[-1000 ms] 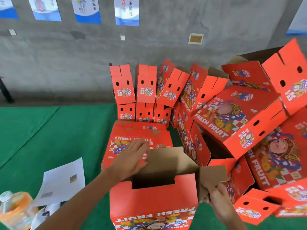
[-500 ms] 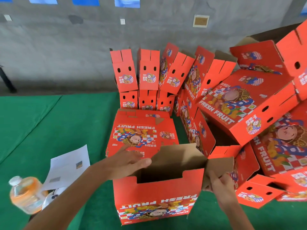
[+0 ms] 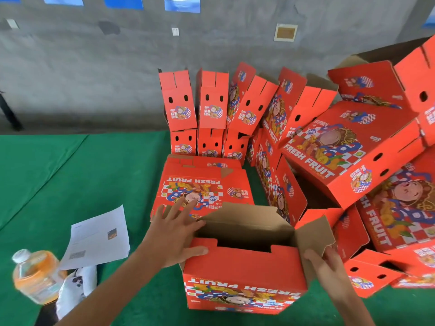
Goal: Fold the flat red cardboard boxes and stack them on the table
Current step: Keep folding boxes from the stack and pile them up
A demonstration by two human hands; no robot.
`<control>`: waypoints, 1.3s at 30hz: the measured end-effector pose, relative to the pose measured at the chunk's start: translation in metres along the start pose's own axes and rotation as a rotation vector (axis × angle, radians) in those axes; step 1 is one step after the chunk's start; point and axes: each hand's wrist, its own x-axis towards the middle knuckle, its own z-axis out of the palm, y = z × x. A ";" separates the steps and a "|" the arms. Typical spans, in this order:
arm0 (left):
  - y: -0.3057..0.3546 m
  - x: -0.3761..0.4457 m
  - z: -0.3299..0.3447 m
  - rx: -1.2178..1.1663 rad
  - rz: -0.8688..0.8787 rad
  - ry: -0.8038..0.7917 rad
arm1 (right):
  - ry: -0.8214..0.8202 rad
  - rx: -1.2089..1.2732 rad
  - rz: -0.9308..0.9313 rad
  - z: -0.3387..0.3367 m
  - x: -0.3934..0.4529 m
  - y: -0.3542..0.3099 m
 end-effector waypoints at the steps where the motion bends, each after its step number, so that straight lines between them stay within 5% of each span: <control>1: 0.006 0.001 0.001 0.038 -0.014 0.031 | -0.012 0.012 -0.008 0.003 -0.003 0.004; 8: 0.038 0.013 0.013 0.034 -0.076 0.213 | -0.203 -0.229 -0.474 0.023 -0.014 0.013; 13: 0.044 0.015 0.019 -0.114 -0.155 0.286 | -0.211 -0.394 -0.370 0.029 -0.009 0.015; 17: 0.052 0.015 0.021 -0.282 -0.209 0.517 | -0.184 -0.592 -0.460 0.027 0.002 0.012; 21: 0.057 0.013 0.028 -0.595 -0.007 0.777 | -0.154 -0.665 -0.458 0.028 0.006 0.007; 27: 0.060 0.014 0.048 -1.100 0.009 0.666 | -0.082 -0.802 -0.437 0.034 0.017 -0.010; 30: 0.062 0.014 0.055 -1.285 -0.011 0.708 | 0.120 -0.846 -0.433 0.044 0.030 -0.024; 34: 0.056 0.010 0.063 -1.119 0.074 0.686 | 0.234 -0.843 -0.292 0.061 0.051 -0.032; 39: 0.050 0.013 0.064 -1.016 0.111 0.339 | 0.037 -0.407 -0.332 0.061 0.055 -0.014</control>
